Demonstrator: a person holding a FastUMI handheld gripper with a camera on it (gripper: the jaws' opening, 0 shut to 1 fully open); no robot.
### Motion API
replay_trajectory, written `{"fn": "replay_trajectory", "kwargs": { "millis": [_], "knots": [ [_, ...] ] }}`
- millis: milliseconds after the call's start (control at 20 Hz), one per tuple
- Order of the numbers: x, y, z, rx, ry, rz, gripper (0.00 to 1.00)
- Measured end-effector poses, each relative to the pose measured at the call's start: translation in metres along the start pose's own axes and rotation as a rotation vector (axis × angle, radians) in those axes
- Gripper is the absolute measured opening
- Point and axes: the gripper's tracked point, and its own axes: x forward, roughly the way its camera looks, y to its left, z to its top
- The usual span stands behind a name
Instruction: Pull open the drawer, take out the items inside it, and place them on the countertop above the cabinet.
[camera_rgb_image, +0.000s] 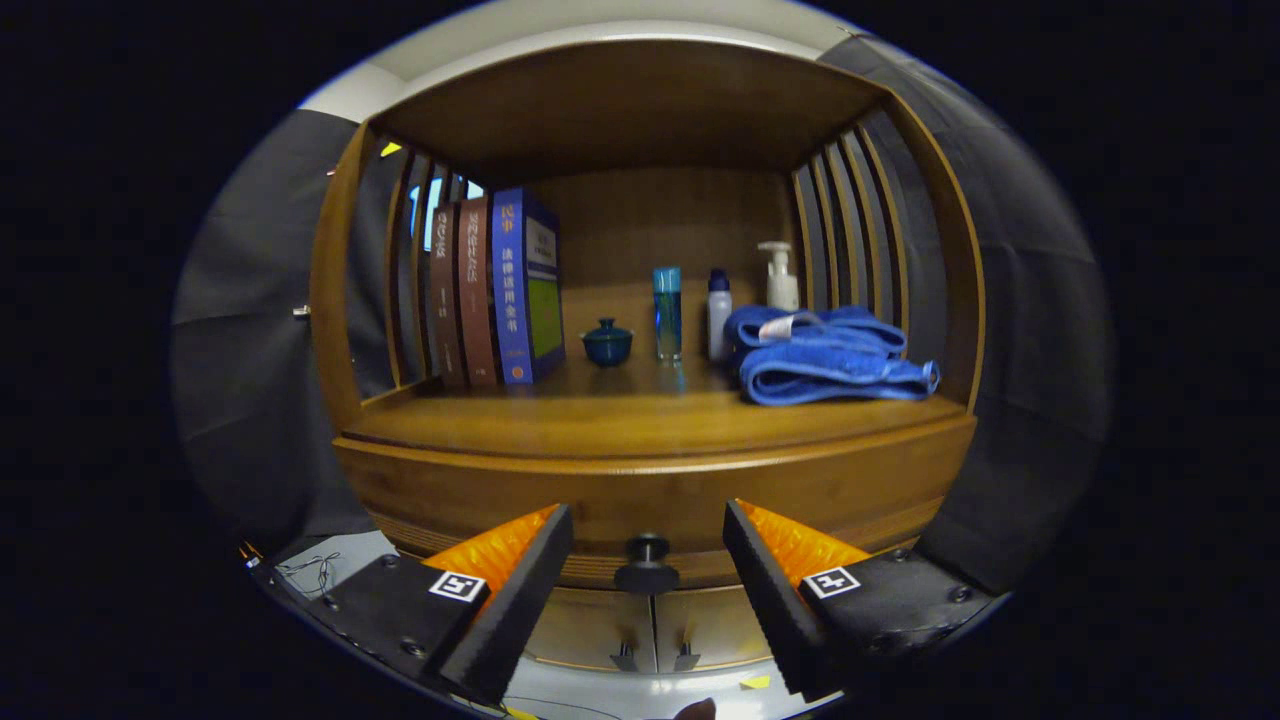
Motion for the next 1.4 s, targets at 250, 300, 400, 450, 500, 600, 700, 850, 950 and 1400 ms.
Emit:
{"fn": "replay_trajectory", "kwargs": {
  "millis": [250,300,400,450,500,600,700,850,950,1400],
  "knots": [
    [0.006,-0.003,-0.038,0.009,0.07,-0.015,0.81],
    [0.009,0.002,-0.042,0.014,0.078,0.002,0.74],
    [0.007,0.002,-0.04,-0.003,0.074,0.001,0.61],
    [0.003,0.0,-0.036,-0.01,0.065,-0.006,0.55],
    [0.003,0.001,-0.037,-0.021,0.057,-0.004,0.48],
    [0.005,0.0,-0.041,-0.055,0.054,-0.008,0.37],
    [0.002,0.0,-0.04,-0.038,0.072,-0.01,0.33],
    [-0.016,0.0,-0.042,-0.02,0.081,-0.019,0.33],
    [-0.036,-0.001,-0.046,-0.019,0.085,-0.022,0.33],
    [-0.115,-0.003,-0.06,-0.008,0.105,-0.015,0.33]
  ]
}}
